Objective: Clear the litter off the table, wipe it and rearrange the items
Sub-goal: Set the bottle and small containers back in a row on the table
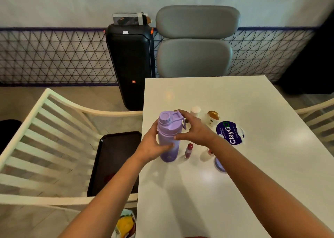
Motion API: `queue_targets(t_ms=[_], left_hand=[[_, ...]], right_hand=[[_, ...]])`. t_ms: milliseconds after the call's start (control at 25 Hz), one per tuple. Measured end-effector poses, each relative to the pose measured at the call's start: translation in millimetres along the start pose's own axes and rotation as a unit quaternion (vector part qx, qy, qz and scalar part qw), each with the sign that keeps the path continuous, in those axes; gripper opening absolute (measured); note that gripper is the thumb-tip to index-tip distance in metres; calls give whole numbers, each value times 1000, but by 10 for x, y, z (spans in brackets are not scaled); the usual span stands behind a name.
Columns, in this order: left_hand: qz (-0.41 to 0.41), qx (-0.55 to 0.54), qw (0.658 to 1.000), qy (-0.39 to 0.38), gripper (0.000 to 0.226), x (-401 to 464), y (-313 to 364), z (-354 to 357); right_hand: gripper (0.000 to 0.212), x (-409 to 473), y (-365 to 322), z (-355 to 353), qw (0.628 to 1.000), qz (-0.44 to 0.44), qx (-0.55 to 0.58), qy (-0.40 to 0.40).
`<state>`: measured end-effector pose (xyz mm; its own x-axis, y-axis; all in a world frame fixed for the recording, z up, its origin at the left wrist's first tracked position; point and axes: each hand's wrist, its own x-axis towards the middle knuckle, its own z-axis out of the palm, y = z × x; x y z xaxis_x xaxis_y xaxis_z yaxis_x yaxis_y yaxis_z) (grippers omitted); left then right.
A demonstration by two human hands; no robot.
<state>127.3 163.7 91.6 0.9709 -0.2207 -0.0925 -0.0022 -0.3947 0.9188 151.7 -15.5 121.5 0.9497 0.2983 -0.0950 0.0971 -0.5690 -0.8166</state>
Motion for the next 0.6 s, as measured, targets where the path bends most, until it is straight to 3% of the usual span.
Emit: queue_targets(t_ms=[200,600], left_hand=[[-36,26,995,93,83,160,-15,62],[28,33,991,125,82,1699,495,-478]], right_hand=[[78,138,21,-16,999,-8,30,1],[78,1454,-294,-631,994,-41,62,81]])
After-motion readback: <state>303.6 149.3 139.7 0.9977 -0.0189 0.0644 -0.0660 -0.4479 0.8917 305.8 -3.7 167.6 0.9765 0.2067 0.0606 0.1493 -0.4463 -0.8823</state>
